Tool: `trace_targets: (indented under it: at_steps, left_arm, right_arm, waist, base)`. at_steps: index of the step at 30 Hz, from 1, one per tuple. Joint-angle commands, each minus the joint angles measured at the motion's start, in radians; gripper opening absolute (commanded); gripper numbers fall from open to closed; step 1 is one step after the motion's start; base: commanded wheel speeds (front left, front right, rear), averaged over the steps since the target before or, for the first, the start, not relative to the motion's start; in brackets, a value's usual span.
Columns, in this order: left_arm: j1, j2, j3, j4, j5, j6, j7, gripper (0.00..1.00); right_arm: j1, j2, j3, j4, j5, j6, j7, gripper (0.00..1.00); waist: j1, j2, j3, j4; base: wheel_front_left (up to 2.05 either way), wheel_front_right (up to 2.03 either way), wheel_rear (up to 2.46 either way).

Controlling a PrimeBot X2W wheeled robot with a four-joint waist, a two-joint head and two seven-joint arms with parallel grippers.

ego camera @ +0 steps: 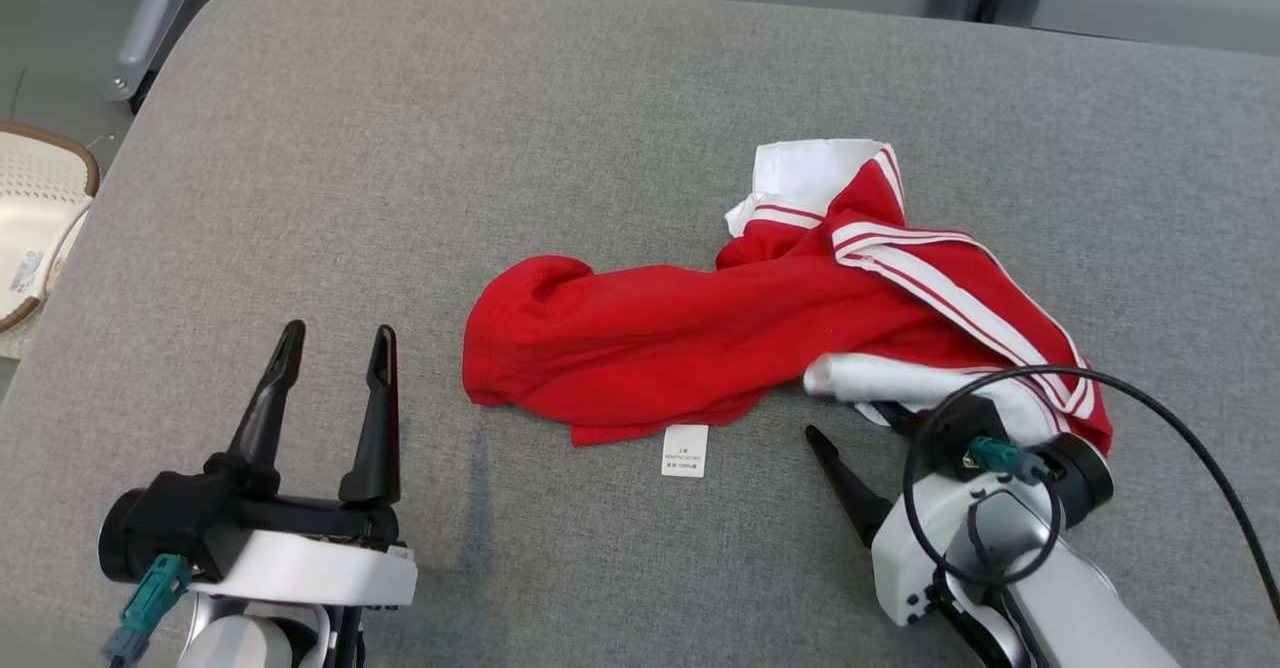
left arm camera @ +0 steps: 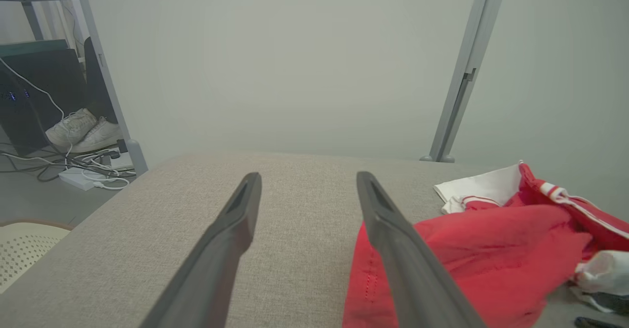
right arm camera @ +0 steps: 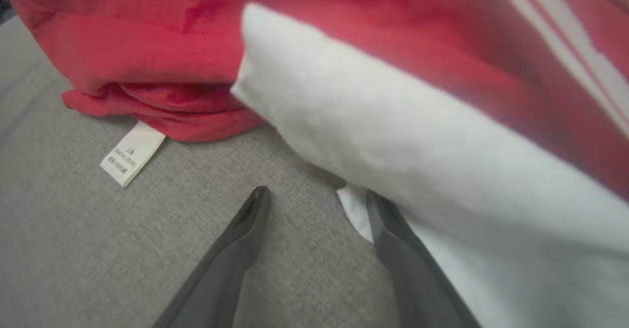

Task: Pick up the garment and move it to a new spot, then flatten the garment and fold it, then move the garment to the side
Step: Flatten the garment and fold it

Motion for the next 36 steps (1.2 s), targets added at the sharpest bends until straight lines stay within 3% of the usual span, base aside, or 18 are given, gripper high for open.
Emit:
trace_targets:
  at_steps: [1, 7, 8, 9, 10, 19, 24, 36]
  left_arm:
    - [-0.022, 0.0, 0.008, 0.005, 0.005, -0.009, -0.005, 1.0]
    - [-0.039, -0.016, 0.027, 0.021, 0.016, -0.028, -0.006, 1.0]
    - [-0.038, -0.019, 0.031, 0.021, 0.021, -0.031, -0.006, 1.0]
    - [-0.036, -0.019, 0.036, 0.022, 0.023, -0.035, -0.006, 1.0]
    - [-0.035, -0.02, 0.041, 0.022, 0.025, -0.037, -0.006, 1.0]
    - [-0.036, -0.038, 0.076, 0.027, 0.051, -0.064, -0.006, 1.0]
    - [-0.014, -0.044, 0.094, 0.028, 0.064, -0.071, -0.006, 1.0]
    - [0.001, -0.038, 0.124, 0.026, 0.088, -0.084, -0.007, 1.0]
  right_arm:
    - [-0.019, -0.004, 0.0, 0.038, -0.007, 0.0, 0.002, 1.0]
    - [-0.043, -0.002, 0.003, 0.201, -0.006, -0.003, 0.033, 0.96]
    - [-0.046, 0.0, 0.003, 0.216, 0.001, -0.004, 0.032, 0.49]
    - [-0.049, 0.002, 0.006, 0.231, 0.006, -0.004, 0.03, 0.21]
    - [-0.051, 0.004, 0.012, 0.239, 0.012, -0.004, 0.027, 0.0]
    - [-0.037, 0.018, -0.017, 0.14, 0.06, -0.001, -0.094, 0.0]
    - [0.029, 0.025, -0.055, -0.019, 0.048, 0.0, -0.13, 0.0]
    - [0.231, 0.052, -0.182, -0.424, 0.014, 0.0, -0.075, 0.0]
  waist:
    - [0.0, 0.0, 0.011, 0.007]
    - [0.0, 0.0, 0.022, -0.003]
    - [0.0, 0.0, 0.023, -0.006]
    - [0.0, 0.0, 0.025, -0.011]
    - [0.0, 0.0, 0.026, -0.014]
    - [0.0, 0.0, 0.025, -0.048]
    - [0.0, 0.0, 0.009, -0.073]
    - [0.0, 0.0, -0.027, -0.13]
  base:
    - [0.0, 0.0, 0.0]
    - [0.0, 0.0, 0.0]
    - [0.0, 0.0, 0.0]
    - [0.0, 0.0, 0.0]
    - [0.0, 0.0, 0.0]
    - [0.0, 0.0, 0.0]
    - [0.0, 0.0, 0.0]
    - [0.0, 0.0, 0.0]
